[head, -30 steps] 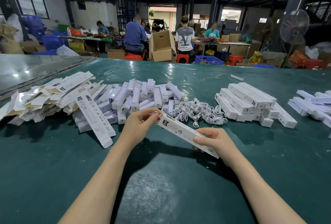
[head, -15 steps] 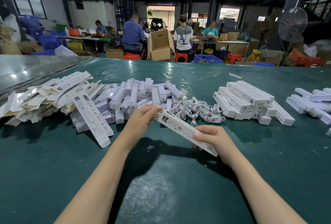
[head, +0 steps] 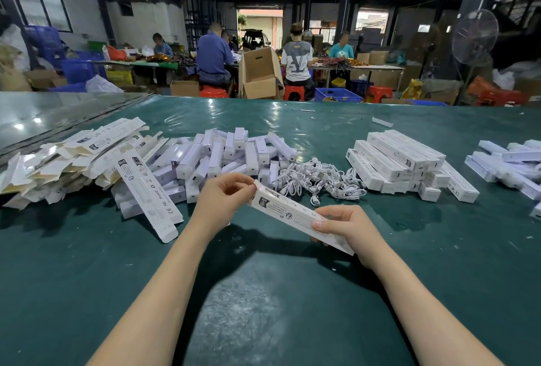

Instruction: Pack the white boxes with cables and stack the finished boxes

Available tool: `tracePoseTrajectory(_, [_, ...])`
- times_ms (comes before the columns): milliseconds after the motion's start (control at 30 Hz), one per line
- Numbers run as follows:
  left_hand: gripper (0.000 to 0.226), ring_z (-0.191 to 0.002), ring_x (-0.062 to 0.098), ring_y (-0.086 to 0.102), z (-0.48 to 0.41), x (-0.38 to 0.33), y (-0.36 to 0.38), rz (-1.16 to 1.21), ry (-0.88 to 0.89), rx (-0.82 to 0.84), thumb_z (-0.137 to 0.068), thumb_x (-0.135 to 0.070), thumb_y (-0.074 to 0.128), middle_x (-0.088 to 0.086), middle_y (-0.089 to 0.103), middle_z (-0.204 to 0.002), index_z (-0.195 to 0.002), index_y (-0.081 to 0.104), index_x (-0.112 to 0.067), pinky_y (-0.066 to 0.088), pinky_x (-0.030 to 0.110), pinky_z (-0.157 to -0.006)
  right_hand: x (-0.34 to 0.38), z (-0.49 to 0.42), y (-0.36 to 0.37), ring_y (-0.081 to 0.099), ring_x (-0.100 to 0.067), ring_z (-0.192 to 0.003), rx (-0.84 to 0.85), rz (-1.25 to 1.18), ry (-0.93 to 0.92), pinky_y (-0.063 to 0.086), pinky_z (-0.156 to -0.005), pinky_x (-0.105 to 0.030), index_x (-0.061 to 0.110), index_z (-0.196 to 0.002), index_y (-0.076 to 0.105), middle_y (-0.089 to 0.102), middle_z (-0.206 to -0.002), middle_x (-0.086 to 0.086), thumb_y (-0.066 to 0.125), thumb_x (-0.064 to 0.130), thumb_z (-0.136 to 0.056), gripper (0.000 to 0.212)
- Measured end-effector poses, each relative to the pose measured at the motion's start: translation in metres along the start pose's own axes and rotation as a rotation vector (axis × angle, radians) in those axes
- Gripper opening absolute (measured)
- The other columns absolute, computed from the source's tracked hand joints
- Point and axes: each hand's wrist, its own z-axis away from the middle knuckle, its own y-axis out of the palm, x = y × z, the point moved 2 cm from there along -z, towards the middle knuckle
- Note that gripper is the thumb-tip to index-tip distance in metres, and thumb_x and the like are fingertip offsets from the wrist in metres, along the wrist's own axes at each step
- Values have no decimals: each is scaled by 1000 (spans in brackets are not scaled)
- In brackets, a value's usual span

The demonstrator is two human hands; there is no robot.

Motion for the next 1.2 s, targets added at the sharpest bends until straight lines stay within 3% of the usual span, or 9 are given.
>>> tracePoseTrajectory(100, [28, -66, 6, 51, 2, 0, -1, -71, 5, 73, -84, -4, 61, -10, 60, -66, -69, 68, -26, 39, 15, -66, 0, 0, 1, 55, -21, -65, -32, 37, 1, 41, -67, -28, 17, -76, 72, 66, -68, -10, 74, 22, -51, 25])
tracePoseTrajectory(200, [35, -77, 5, 52, 4, -4, 1, -40, 4, 87, -86, -5, 58, -7, 59, -81, -70, 71, -32, 39, 16, -75, 2, 0, 0, 58, -15, -49, 3, -25, -1, 47, -52, -20, 18, -66, 74, 66, -58, -8, 77, 12, -59, 10])
tracePoseTrajectory(367, [22, -80, 16, 62, 4, -10, 6, 25, -3, -56, -82, -6, 65, 7, 72, -85, -79, 71, -27, 48, 43, -89, -1, -2, -3, 55, -12, -41, 13, -78, -23, 44, -46, -16, 16, -67, 74, 65, -55, -8, 71, 9, -66, 7])
tracePoseTrajectory(567, [21, -65, 5, 56, 5, -14, 9, -114, 95, -110, -81, -10, 66, -17, 64, -65, -68, 63, -27, 47, 28, -73, -1, -3, -4, 57, -14, -45, 28, -74, -24, 45, -46, -18, 10, -77, 71, 65, -56, -8, 75, 12, -57, 21])
tracePoseTrajectory(667, [27, -61, -3, 56, 7, -21, 13, -37, 130, -55, -84, 0, 57, -6, 64, -76, -73, 64, -23, 42, 11, -63, -2, -4, -7, 61, -16, -47, 7, -116, -19, 45, -44, -19, 1, -85, 67, 65, -58, -4, 76, 7, -51, 36])
tracePoseTrajectory(733, [33, -66, 1, 56, 8, -25, 12, 14, 136, -18, -81, 6, 55, 0, 63, -81, -72, 65, -23, 42, 10, -64, -1, -3, -7, 62, -16, -48, 2, -128, -14, 45, -44, -19, 1, -84, 67, 65, -59, -4, 74, 5, -50, 35])
tracePoseTrajectory(900, [32, -88, 1, 50, 14, -30, 21, -122, 195, -24, -65, -12, 60, -19, 56, -83, -69, 62, -44, 34, 2, -70, 2, -2, -9, 55, -18, -41, 7, -142, -22, 44, -42, -20, 8, -68, 71, 63, -55, -11, 64, 16, -59, 14])
tracePoseTrajectory(1033, [20, -72, -6, 58, 11, -31, 20, 84, 181, 63, -74, -10, 66, -19, 68, -75, -83, 63, -28, 40, 6, -63, 5, 1, -9, 53, -21, -35, 43, -71, -8, 43, -41, -18, 13, -56, 71, 63, -54, -11, 62, 28, -63, 18])
tracePoseTrajectory(1200, [24, -63, -1, 55, 10, -26, 27, 341, 68, -107, -79, -2, 67, -6, 59, -84, -88, 55, -21, 42, 10, -59, 6, 2, -6, 53, -19, -34, 114, -81, 10, 42, -40, -16, 13, -58, 70, 59, -49, -10, 57, 33, -69, 27])
